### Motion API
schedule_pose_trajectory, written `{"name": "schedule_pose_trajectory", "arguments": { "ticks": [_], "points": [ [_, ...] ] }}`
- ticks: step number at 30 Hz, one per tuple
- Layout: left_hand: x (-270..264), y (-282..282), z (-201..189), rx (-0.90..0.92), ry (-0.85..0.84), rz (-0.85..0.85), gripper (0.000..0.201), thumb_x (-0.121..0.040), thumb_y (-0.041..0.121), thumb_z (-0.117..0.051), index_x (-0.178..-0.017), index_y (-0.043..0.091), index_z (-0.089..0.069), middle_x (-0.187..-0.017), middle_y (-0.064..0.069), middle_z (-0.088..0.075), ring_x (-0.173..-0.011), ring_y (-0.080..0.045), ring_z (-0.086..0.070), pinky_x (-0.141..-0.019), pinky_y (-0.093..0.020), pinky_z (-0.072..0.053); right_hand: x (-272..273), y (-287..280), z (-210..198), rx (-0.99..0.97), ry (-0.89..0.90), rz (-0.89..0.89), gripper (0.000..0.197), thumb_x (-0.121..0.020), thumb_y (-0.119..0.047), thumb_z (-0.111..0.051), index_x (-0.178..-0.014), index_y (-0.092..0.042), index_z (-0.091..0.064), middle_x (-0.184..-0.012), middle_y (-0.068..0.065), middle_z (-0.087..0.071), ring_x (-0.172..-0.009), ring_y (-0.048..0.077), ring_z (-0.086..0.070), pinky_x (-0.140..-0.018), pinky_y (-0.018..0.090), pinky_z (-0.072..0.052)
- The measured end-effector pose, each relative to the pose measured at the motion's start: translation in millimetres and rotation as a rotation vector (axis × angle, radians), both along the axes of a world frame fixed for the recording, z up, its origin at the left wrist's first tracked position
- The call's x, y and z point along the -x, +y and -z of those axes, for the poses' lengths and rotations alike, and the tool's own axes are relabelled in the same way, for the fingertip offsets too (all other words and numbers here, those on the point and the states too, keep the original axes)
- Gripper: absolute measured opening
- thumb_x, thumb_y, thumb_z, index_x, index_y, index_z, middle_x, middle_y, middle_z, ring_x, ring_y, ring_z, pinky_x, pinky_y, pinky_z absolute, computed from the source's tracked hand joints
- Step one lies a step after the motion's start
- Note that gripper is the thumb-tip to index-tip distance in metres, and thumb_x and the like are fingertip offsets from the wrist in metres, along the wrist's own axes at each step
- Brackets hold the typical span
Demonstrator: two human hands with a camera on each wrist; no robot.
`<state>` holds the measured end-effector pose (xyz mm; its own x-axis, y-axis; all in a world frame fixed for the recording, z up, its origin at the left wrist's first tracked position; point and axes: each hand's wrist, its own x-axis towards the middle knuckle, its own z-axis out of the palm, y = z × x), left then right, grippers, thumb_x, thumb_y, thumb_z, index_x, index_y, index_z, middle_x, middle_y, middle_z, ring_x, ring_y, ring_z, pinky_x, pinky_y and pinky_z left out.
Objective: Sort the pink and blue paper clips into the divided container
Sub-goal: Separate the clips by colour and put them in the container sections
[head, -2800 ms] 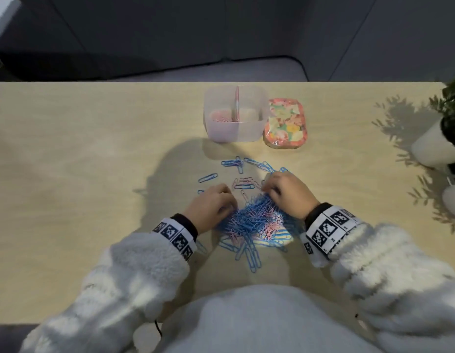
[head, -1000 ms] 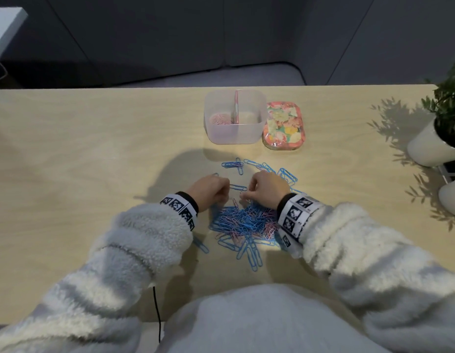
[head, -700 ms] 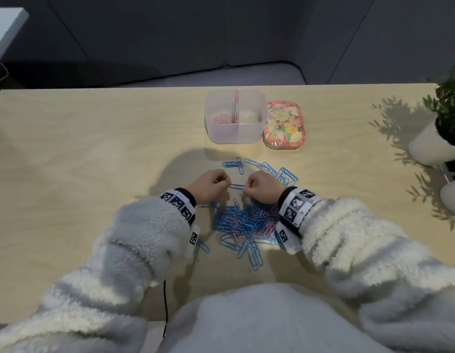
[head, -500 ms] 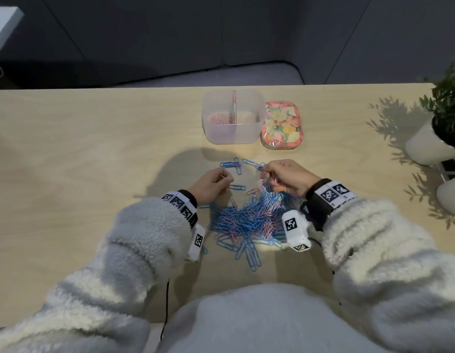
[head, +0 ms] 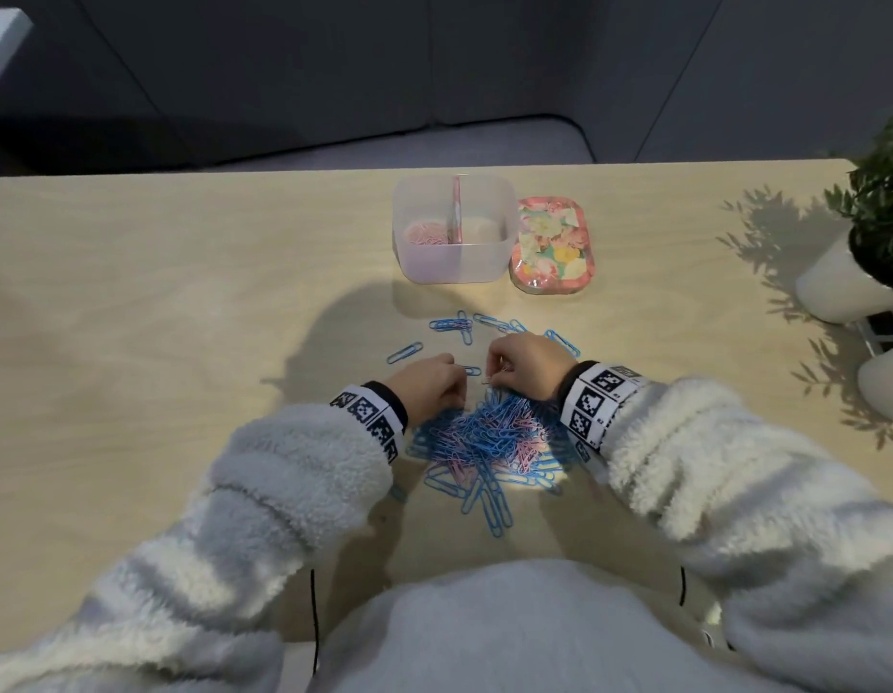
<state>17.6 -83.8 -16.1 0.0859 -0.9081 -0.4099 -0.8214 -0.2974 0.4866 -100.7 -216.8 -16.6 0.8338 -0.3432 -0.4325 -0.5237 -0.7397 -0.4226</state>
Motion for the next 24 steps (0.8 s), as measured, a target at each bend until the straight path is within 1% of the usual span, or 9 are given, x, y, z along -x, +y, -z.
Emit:
{"name": "schedule_pose_trajectory", "arguments": {
  "ticks": [2, 5, 8, 11, 13, 15, 18, 21, 24],
  "points": [
    [-7, -2, -2, 0.034, 0.074, -0.099, 0.014, -0.088, 0.014, -0.056, -0.096, 0.003, -0.061, -0.097, -0.012, -0.058, -0.085, -0.022, -0.053, -0.076, -0.026, -0.038, -3, 0, -2, -0.047, -0.012, 0.007, 0.007, -0.084, -0.014, -0.059, -0.088, -0.009, -0.063, -0.086, 0.002, -0.062, -0.082, 0.016, -0.052, -0.073, 0.028, -0.040],
    [-24, -8, -7, 0.141, 0.273, -0.337, 0.010, -0.089, 0.012, -0.055, -0.095, 0.005, -0.061, -0.085, -0.005, -0.059, -0.076, -0.016, -0.052, -0.073, -0.024, -0.041, -5, -10, -8, -0.428, -0.141, 0.267, 0.017, -0.088, -0.007, -0.054, -0.072, -0.012, -0.053, -0.063, 0.004, -0.052, -0.052, 0.015, -0.047, -0.050, 0.024, -0.037],
    [-39, -20, -13, 0.121, 0.438, -0.526, 0.020, -0.094, 0.006, -0.044, -0.109, 0.011, -0.056, -0.072, 0.001, -0.053, -0.063, -0.005, -0.049, -0.050, -0.004, -0.039, -11, -19, -10, -0.767, -0.238, 0.502, 0.018, -0.091, 0.000, -0.044, -0.077, -0.011, -0.048, -0.060, 0.012, -0.047, -0.032, 0.007, -0.034, -0.031, 0.014, -0.026],
    [-48, -32, -13, 0.069, 0.530, -0.760, 0.023, -0.094, 0.006, -0.036, -0.100, 0.008, -0.057, -0.066, -0.003, -0.049, -0.057, -0.014, -0.042, -0.045, -0.014, -0.038, -26, -21, -11, -0.880, -0.294, 0.726, 0.022, -0.087, 0.003, -0.034, -0.083, -0.009, -0.052, -0.063, 0.009, -0.049, -0.028, 0.006, -0.030, -0.031, 0.011, -0.020],
    [-50, -36, -7, 0.140, 0.421, -0.804, 0.019, -0.093, 0.017, -0.044, -0.092, 0.006, -0.059, -0.074, -0.008, -0.053, -0.067, -0.020, -0.048, -0.063, -0.024, -0.041, -37, -19, -8, -0.825, -0.292, 0.783, 0.019, -0.086, -0.007, -0.039, -0.073, -0.009, -0.053, -0.059, 0.005, -0.047, -0.030, 0.010, -0.031, -0.034, 0.014, -0.019],
    [-50, -36, -3, 0.189, 0.254, -0.768, 0.016, -0.088, 0.023, -0.054, -0.083, 0.008, -0.058, -0.078, -0.007, -0.057, -0.073, -0.021, -0.051, -0.070, -0.030, -0.041, -47, -16, -1, -0.579, -0.295, 0.688, 0.022, -0.087, -0.022, -0.050, -0.068, -0.011, -0.052, -0.060, 0.006, -0.050, -0.043, 0.017, -0.042, -0.043, 0.022, -0.031],
    [-45, -37, -1, 0.178, 0.109, -0.675, 0.016, -0.084, 0.021, -0.062, -0.088, 0.005, -0.063, -0.083, -0.005, -0.058, -0.078, -0.019, -0.050, -0.071, -0.029, -0.039, -53, -10, 8, -0.115, -0.209, 0.383, 0.017, -0.079, -0.032, -0.065, -0.081, -0.016, -0.059, -0.085, 0.006, -0.066, -0.077, 0.023, -0.060, -0.068, 0.032, -0.046],
    [-44, -36, -1, 0.172, 0.067, -0.663, 0.018, -0.083, 0.020, -0.063, -0.092, 0.005, -0.064, -0.087, -0.008, -0.061, -0.077, -0.018, -0.048, -0.069, -0.026, -0.033, -54, -8, 8, 0.048, -0.183, 0.235, 0.019, -0.079, -0.026, -0.065, -0.095, -0.017, -0.063, -0.100, 0.008, -0.068, -0.093, 0.028, -0.060, -0.069, 0.030, -0.040],
    [-44, -35, -2, 0.155, 0.060, -0.657, 0.017, -0.085, 0.020, -0.061, -0.092, 0.004, -0.064, -0.094, -0.013, -0.065, -0.079, -0.020, -0.050, -0.069, -0.025, -0.033, -54, -9, 6, 0.151, -0.188, 0.138, 0.014, -0.085, -0.023, -0.057, -0.094, -0.017, -0.066, -0.099, 0.010, -0.068, -0.094, 0.031, -0.060, -0.071, 0.033, -0.042]
  ]
}}
